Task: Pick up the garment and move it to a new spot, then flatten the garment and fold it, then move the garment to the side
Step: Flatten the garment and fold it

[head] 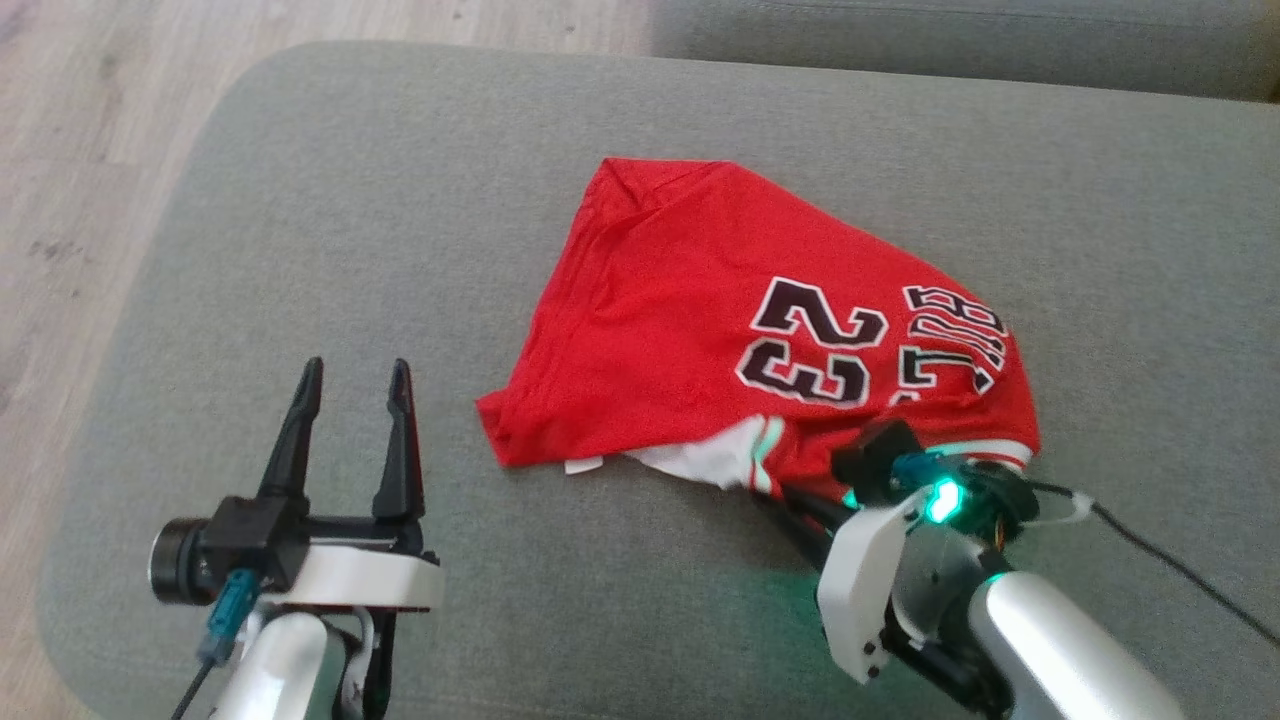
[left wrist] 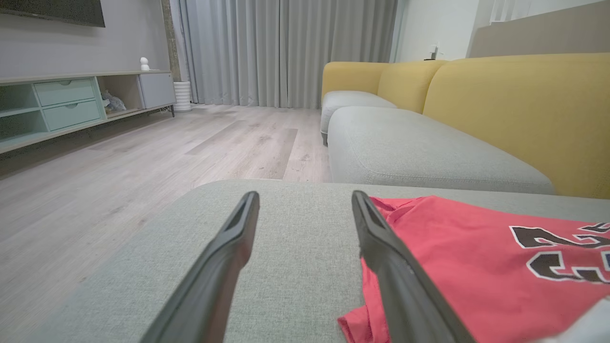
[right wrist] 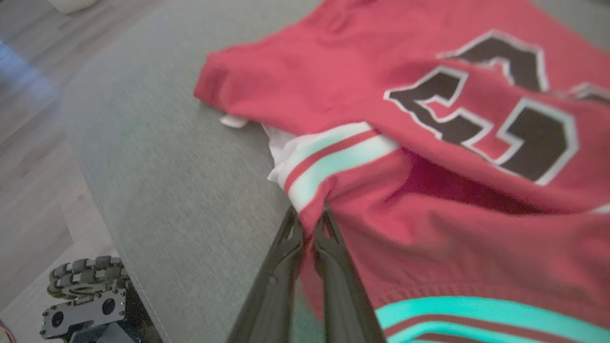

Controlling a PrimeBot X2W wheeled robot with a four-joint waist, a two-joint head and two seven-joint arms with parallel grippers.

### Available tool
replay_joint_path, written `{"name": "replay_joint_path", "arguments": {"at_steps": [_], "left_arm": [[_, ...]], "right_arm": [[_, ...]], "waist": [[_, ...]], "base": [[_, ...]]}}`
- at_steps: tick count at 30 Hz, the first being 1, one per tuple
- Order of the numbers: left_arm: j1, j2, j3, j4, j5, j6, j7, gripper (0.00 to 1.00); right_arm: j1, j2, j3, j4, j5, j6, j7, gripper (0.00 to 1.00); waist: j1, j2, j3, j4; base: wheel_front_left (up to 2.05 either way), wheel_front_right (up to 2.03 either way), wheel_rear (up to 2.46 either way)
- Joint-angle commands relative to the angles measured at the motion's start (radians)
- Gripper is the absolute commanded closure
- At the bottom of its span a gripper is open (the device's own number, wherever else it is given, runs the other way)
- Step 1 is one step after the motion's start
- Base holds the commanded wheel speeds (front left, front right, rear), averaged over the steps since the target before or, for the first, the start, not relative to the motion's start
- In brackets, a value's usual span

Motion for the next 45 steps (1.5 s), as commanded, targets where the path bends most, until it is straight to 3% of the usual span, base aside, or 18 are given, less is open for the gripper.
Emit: {"name": "replay_joint_path", "arguments": {"at_steps": [1,5,8,12,18,24,25,26,27,31,36,40,45], "left_arm": [[-0.023,0.015,0.051,-0.039,0.011,0.007,-0.011,0.00],[-0.017,0.017,0.059,-0.046,0.017,0.008,-0.011,0.00],[-0.017,0.013,0.066,-0.052,0.022,0.008,-0.011,0.00],[-0.021,0.008,0.067,-0.052,0.027,0.005,-0.011,0.00],[-0.026,0.003,0.067,-0.047,0.030,-0.004,-0.011,0.00],[-0.035,0.001,0.067,-0.038,0.033,-0.011,-0.011,0.00],[-0.036,0.001,0.068,-0.035,0.034,-0.012,-0.011,0.00],[-0.038,0.002,0.068,-0.033,0.034,-0.014,-0.011,0.00],[-0.040,0.002,0.070,-0.032,0.035,-0.016,-0.011,0.00],[-0.036,0.000,0.077,-0.026,0.037,-0.018,-0.011,0.00],[-0.022,0.001,0.087,-0.025,0.041,-0.016,-0.011,0.00],[-0.010,0.007,0.091,-0.029,0.046,-0.011,-0.011,0.00],[0.006,0.019,0.091,-0.039,0.048,-0.005,-0.006,0.00]], "right_arm": [[-0.011,-0.022,0.019,-0.128,0.015,-0.002,-0.004,1.00],[-0.019,-0.045,-0.001,-0.258,0.026,-0.002,-0.003,1.00],[-0.020,-0.049,-0.079,-0.381,0.030,-0.002,0.001,1.00],[0.000,-0.024,-0.228,-0.424,0.019,-0.002,0.007,1.00],[0.049,0.013,-0.497,-0.301,0.025,-0.002,0.015,1.00],[0.013,-0.005,-0.607,-0.061,0.050,-0.002,-0.076,1.00],[0.002,-0.008,-0.616,-0.026,0.056,-0.002,-0.104,0.86],[-0.004,-0.014,-0.622,0.010,0.050,-0.002,-0.125,0.09],[-0.012,-0.012,-0.629,0.040,0.057,-0.002,-0.147,0.00],[-0.024,-0.003,-0.663,0.123,0.051,-0.002,-0.236,0.00],[-0.018,0.004,-0.714,0.137,0.010,-0.002,-0.353,0.00],[-0.008,0.014,-0.734,0.056,-0.068,-0.002,-0.446,0.00],[0.039,0.058,-0.678,-0.107,-0.158,-0.002,-0.504,0.00]], "waist": [[-0.0001,0.0000,-0.006,-0.020],[-0.0001,0.0000,-0.006,-0.039],[-0.0001,0.0000,-0.005,-0.056],[-0.0001,0.0000,-0.002,-0.064],[-0.0001,0.0000,0.006,-0.064],[-0.0001,0.0000,0.022,-0.060],[-0.0001,0.0000,0.024,-0.060],[-0.0001,0.0000,0.027,-0.059],[-0.0001,0.0000,0.028,-0.058],[-0.0001,0.0000,0.024,-0.061],[-0.0001,0.0000,0.012,-0.075],[-0.0001,0.0000,-0.004,-0.092],[-0.0001,0.0000,-0.025,-0.108]], "base": [[0.00,0.00,0.00],[0.00,0.00,0.00],[0.00,0.00,0.00],[0.00,0.00,0.00],[0.00,0.00,0.00],[0.00,0.00,0.00],[0.00,0.00,0.00],[0.00,0.00,0.00],[0.00,0.00,0.00],[0.00,0.00,0.00],[0.00,0.00,0.00],[0.00,0.00,0.00],[0.00,0.00,0.00]]}}
